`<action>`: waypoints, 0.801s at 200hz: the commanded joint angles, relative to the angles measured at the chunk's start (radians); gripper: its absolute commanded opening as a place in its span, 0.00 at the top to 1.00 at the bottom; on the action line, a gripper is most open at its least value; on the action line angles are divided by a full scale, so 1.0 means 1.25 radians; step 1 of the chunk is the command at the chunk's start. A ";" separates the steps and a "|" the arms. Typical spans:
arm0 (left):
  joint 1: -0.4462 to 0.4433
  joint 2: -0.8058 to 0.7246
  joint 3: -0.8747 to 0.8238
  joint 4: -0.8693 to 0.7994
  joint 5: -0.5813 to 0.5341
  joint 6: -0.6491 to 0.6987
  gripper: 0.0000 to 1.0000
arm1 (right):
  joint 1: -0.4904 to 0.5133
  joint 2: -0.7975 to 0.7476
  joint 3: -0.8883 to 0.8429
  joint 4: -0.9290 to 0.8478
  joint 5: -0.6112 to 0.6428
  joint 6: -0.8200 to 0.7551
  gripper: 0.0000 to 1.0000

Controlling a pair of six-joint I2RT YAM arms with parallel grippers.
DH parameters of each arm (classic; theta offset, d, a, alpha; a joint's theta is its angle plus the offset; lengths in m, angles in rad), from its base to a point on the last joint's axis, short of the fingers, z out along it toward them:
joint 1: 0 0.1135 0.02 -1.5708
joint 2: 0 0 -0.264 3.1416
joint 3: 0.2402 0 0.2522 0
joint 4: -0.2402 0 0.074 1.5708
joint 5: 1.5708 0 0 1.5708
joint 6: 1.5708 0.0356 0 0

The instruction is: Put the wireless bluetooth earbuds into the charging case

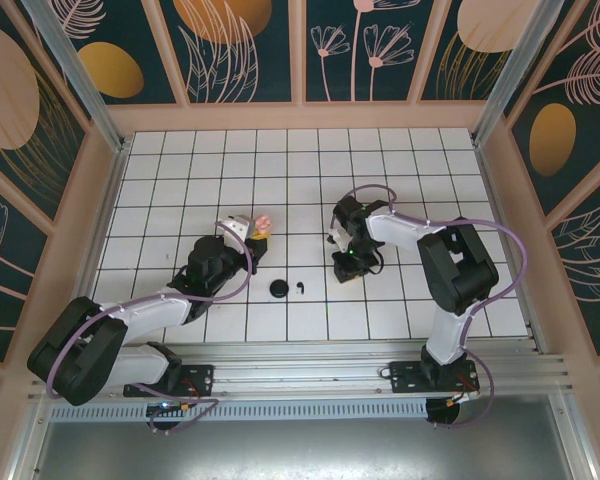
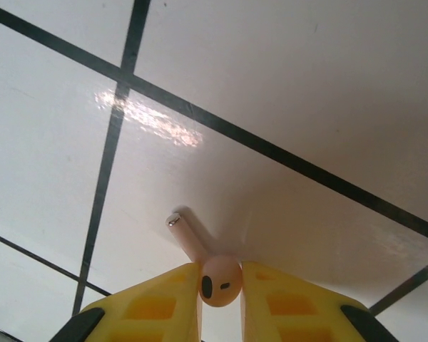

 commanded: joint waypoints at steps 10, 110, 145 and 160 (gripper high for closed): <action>0.002 -0.008 0.026 -0.010 0.013 0.021 0.91 | -0.002 -0.001 0.019 -0.042 0.047 -0.014 0.72; 0.002 0.005 0.037 -0.004 0.021 0.024 0.91 | -0.048 -0.269 -0.080 0.053 -0.112 0.529 0.66; 0.004 0.024 0.050 0.003 0.040 0.023 0.92 | -0.033 -0.325 -0.188 0.141 -0.110 0.648 0.68; 0.002 0.026 0.056 0.001 0.043 0.025 0.92 | -0.032 -0.320 -0.206 0.149 -0.103 0.650 0.68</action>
